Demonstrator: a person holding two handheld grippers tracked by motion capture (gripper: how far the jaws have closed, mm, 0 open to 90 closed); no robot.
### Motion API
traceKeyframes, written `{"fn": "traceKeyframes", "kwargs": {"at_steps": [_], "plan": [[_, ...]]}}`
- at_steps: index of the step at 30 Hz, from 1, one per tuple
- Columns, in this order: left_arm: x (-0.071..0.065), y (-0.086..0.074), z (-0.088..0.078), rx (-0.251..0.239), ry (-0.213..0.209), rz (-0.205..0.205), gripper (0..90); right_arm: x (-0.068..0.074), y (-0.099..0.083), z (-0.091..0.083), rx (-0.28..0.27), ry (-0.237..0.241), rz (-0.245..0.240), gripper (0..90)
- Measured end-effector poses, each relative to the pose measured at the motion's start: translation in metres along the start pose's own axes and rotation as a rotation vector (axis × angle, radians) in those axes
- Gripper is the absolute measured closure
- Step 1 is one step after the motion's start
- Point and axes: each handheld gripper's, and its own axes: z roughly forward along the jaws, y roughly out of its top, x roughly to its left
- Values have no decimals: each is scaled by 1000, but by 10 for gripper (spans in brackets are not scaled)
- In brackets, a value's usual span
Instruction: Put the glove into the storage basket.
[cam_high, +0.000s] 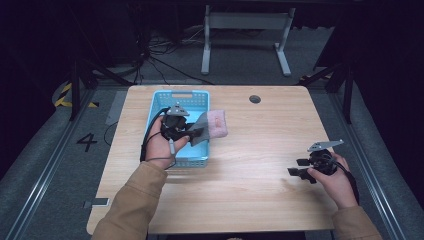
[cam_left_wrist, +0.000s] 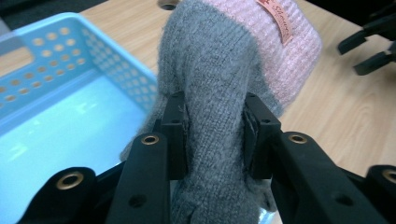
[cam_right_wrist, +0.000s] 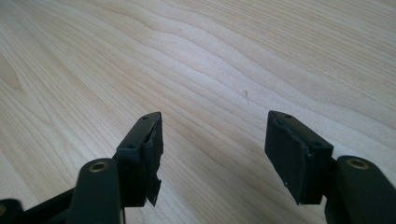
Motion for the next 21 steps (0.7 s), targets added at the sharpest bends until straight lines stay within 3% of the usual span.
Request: {"fn": "traceKeyframes", "kwargs": {"at_steps": [10, 16, 21], "plan": [[39, -5, -14, 13, 64, -19, 669, -2, -8, -4, 7, -13, 5, 372], [56, -11, -15, 28, 98, -42, 668, -2, -10, -4, 6, -21, 12, 367], [64, -17, -9, 48, 97, -63, 667, 1, -10, -3, 11, -16, 2, 364]]}}
